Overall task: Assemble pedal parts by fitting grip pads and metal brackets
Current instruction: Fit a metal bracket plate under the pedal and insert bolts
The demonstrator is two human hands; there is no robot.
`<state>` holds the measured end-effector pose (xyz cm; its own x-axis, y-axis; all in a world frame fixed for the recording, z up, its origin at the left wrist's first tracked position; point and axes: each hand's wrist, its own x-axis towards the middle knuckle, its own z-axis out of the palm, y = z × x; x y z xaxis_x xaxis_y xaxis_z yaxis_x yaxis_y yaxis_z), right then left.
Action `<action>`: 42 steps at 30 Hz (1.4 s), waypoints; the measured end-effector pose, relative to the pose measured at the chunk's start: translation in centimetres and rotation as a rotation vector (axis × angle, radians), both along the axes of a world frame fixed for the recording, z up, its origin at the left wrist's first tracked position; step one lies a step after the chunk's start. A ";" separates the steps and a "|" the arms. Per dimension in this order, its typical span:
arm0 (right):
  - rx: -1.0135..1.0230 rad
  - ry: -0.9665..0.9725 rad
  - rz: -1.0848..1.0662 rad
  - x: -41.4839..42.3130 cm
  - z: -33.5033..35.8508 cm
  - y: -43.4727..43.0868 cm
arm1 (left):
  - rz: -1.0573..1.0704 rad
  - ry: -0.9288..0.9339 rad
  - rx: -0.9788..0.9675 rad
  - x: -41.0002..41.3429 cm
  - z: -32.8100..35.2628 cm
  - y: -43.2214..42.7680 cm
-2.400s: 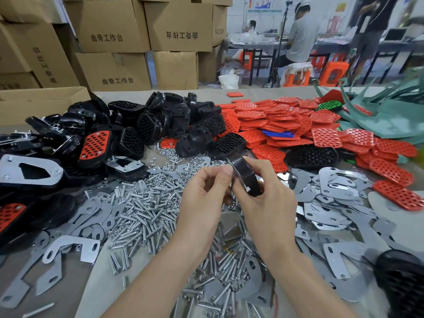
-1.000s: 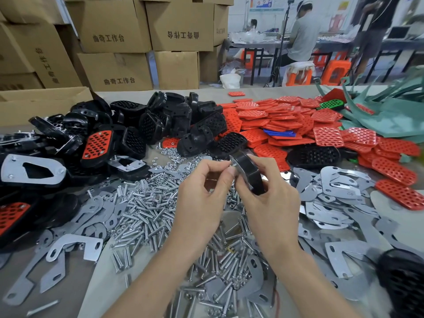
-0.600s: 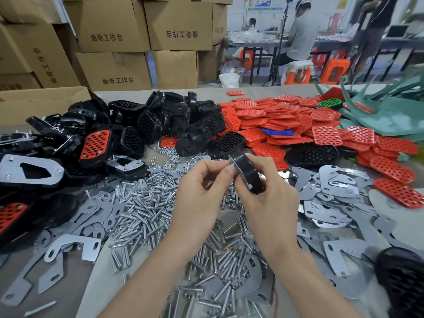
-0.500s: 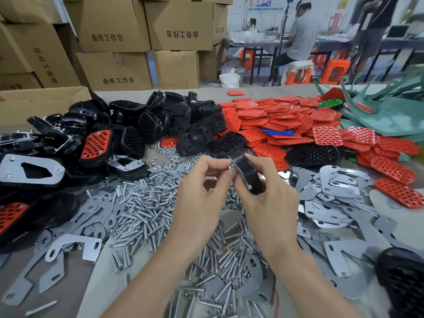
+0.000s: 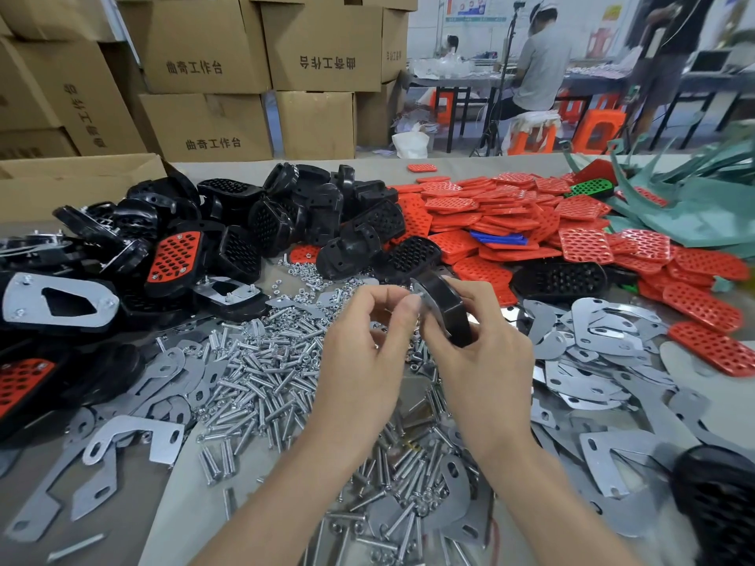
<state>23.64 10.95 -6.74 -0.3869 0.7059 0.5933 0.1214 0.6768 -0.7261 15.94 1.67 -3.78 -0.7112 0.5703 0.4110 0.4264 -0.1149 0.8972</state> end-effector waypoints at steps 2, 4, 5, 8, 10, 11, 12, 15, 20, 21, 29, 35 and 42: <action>0.003 -0.016 -0.006 0.0 0.0 0.0 | 0.004 0.014 0.006 -0.1 0.0 0.0; 0.005 -0.032 -0.006 0.0 0.1 0.0 | 0.000 0.051 0.013 -0.1 0.1 0.0; 0.006 -0.035 -0.004 0.0 0.2 -0.1 | -0.005 0.073 0.013 0.0 0.2 0.1; 0.011 -0.051 0.002 0.0 0.3 -0.1 | -0.040 0.040 0.063 0.4 0.2 0.1; 0.022 -0.057 0.003 0.1 0.3 -0.1 | -0.083 -0.025 0.123 0.5 0.2 -0.1; 0.028 -0.060 0.002 0.1 0.2 -0.1 | -0.101 -0.044 0.147 0.5 0.2 -0.2; 0.033 -0.065 0.003 0.1 0.2 -0.1 | -0.112 -0.046 0.167 0.6 0.3 -0.4; 0.020 -0.068 0.005 0.0 0.3 -0.1 | -0.063 -0.012 0.196 0.9 0.4 -0.4; 0.033 -0.055 -0.004 0.0 0.3 -0.1 | -0.004 -0.029 0.118 0.7 0.0 -0.1; 0.034 -0.061 -0.001 0.0 0.2 -0.1 | -0.020 -0.032 0.108 0.7 0.0 -0.1; -0.005 -0.082 0.001 0.1 0.1 0.2 | 0.017 0.107 0.126 1.1 0.1 -0.3; 0.017 -0.076 -0.006 0.0 0.3 0.1 | -0.016 0.045 0.065 0.9 0.2 -0.3; 0.016 -0.076 -0.007 0.0 0.3 0.1 | 0.054 0.129 0.060 0.8 0.0 -0.4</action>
<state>23.67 11.03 -6.49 -0.4259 0.6996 0.5738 0.1806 0.6871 -0.7037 16.70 1.30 -3.76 -0.6794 0.5044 0.5329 0.5443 -0.1405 0.8270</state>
